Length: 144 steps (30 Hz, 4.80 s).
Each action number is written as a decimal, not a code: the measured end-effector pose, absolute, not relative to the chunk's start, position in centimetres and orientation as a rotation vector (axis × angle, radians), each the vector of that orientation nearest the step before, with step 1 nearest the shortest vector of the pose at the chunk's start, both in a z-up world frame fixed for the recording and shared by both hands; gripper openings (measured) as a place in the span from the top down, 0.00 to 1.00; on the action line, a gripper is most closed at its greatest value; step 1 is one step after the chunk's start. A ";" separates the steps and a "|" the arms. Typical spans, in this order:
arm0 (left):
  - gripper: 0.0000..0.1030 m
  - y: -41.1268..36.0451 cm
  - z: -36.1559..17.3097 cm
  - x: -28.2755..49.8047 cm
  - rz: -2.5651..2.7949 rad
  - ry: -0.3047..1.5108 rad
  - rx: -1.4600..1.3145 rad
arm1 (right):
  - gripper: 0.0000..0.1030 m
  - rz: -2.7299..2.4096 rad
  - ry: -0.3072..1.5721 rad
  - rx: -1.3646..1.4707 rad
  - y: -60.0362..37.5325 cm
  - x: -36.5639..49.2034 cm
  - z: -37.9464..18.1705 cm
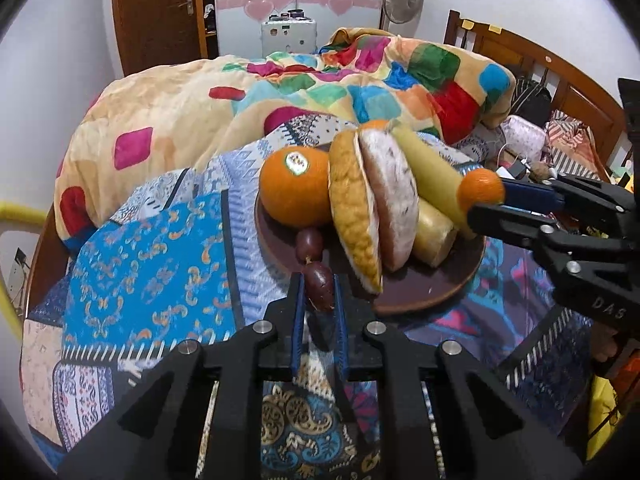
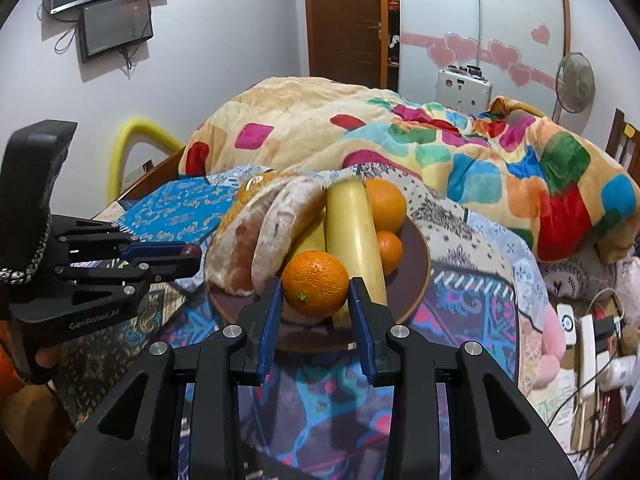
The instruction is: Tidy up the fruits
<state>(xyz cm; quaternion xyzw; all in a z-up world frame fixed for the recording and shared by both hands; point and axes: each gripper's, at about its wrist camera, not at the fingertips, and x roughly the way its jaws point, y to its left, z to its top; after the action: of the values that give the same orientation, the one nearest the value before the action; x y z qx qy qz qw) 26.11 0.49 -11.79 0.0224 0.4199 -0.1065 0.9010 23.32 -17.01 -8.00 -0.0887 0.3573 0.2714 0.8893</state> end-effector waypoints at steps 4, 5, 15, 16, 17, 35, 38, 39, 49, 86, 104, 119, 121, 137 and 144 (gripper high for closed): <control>0.87 0.3 -11.7 27.0 -0.236 0.869 0.052 | 0.70 0.566 0.738 -0.197 -16.3 24.5 -7.8; 0.87 0.3 -11.7 27.2 -0.236 0.868 0.053 | 0.70 0.565 0.738 -0.199 -16.2 24.6 -7.9; 0.87 0.2 -12.5 27.9 -0.240 0.884 0.063 | 0.70 0.560 0.734 -0.231 -15.4 25.3 -8.0; 0.86 0.2 -12.6 28.0 -0.242 0.890 0.060 | 0.70 0.560 0.736 -0.232 -15.3 25.3 -8.0; 0.86 0.2 -12.7 28.0 -0.242 0.892 0.058 | 0.70 0.561 0.737 -0.233 -15.3 25.3 -8.1; 0.68 1.6 -10.7 26.2 -0.163 0.836 0.028 | 0.61 0.547 0.675 -0.203 -16.3 23.9 -6.1; 0.68 1.7 -8.5 24.3 -0.145 0.780 0.025 | 0.61 0.540 0.646 -0.195 -16.8 22.6 -4.6; 0.68 1.6 -7.5 23.3 -0.139 0.752 0.024 | 0.61 0.538 0.635 -0.191 -17.0 22.2 -4.1; 0.46 -0.1 0.0 14.1 -0.130 0.506 0.019 | 0.61 0.516 0.486 -0.110 -19.8 15.4 1.9; 0.00 -2.5 2.3 0.5 -0.033 0.173 0.019 | 0.00 0.369 0.175 -0.017 -22.6 3.4 3.8; 0.00 -2.6 3.3 -0.9 -0.039 0.151 -0.003 | 0.00 0.360 0.146 -0.017 -23.2 1.5 4.3; 0.00 -2.6 3.5 -1.4 -0.041 0.149 -0.020 | 0.00 0.369 0.138 -0.003 -23.1 1.1 4.6; 0.00 -2.6 3.5 -1.4 -0.041 0.149 -0.021 | 0.00 0.371 0.136 0.001 -23.1 1.0 4.7; 0.00 -2.7 3.8 -1.4 -0.055 0.153 -0.040 | 0.00 0.383 0.127 0.006 -23.0 1.0 5.1; 0.00 -2.6 3.8 -1.5 -0.059 0.156 -0.034 | 0.00 0.382 0.128 0.006 -22.9 1.0 5.1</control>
<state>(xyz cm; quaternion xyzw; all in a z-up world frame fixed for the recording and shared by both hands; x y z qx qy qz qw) -1.52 -2.61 3.82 -0.0169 0.0780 -0.0293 0.9964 0.98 -22.95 5.09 0.0028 0.0634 0.1899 0.9797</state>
